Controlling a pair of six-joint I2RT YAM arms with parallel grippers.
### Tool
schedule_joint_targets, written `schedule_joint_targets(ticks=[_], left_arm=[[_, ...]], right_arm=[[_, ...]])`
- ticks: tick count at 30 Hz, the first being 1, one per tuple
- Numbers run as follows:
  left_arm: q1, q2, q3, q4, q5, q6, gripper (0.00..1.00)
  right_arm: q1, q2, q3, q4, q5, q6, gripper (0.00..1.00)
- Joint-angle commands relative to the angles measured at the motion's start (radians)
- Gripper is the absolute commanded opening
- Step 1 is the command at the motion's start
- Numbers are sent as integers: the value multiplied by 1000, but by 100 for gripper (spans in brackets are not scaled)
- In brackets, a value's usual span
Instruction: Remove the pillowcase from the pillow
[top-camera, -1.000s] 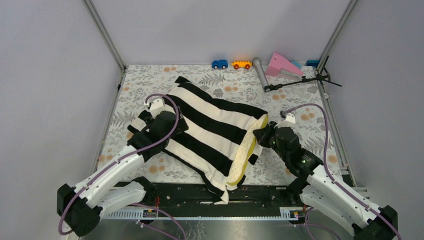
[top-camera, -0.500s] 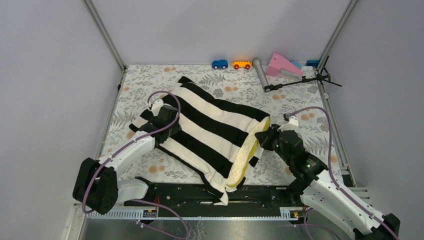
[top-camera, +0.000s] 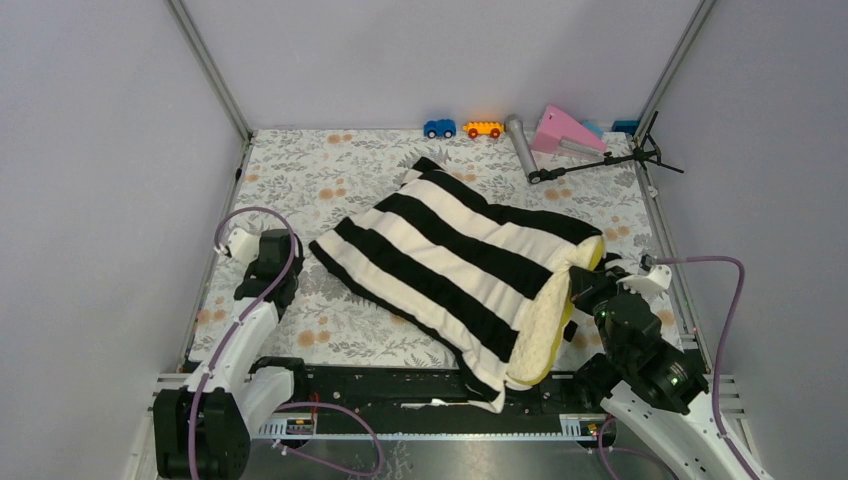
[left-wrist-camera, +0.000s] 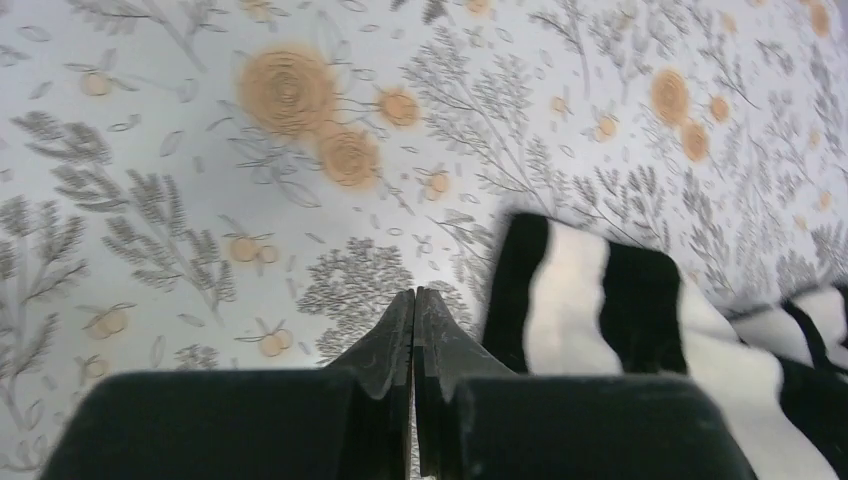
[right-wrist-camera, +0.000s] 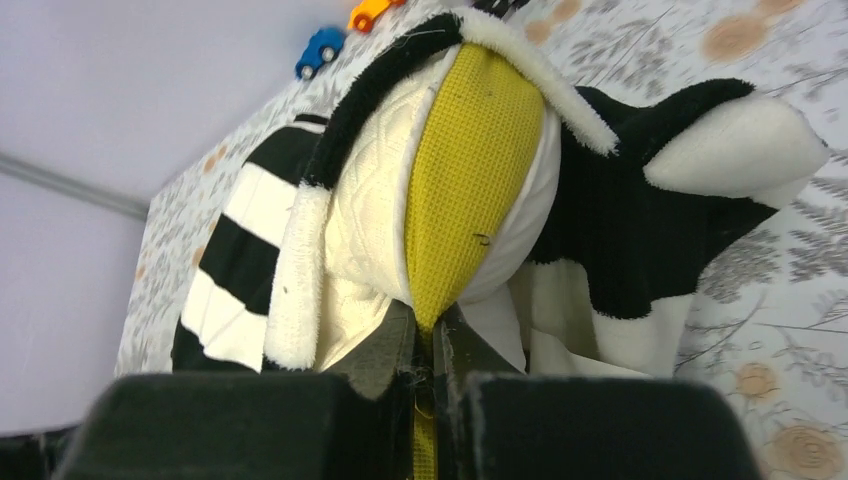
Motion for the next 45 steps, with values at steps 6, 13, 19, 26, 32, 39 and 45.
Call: schedule_joint_targets(ticks=[6,13,19,26,32,39,45], left_arm=[[19,-102,-20,38,-8,12,0],[-71,-27,-35,354,467,206,70],[-267,17,50,368,539,283,94],[-607,50,243,215,381,277,99],[-929,281,538,-58,107,291,99],[-1034,512,685,-81,179,410,98],[-1038,506,643,94,424,478,92]], right_arm=[[-9,3,62,57,143,-41,0],[-9,114,21,140,-40,-35,0],[-10,114,1,174,-71,-52,0],[-9,139,0,181,-93,-66,0],[-10,150,-4,204,-117,-61,0],[-8,148,5,193,-128,-63,0],[-9,137,7,186,-129,-58,0]])
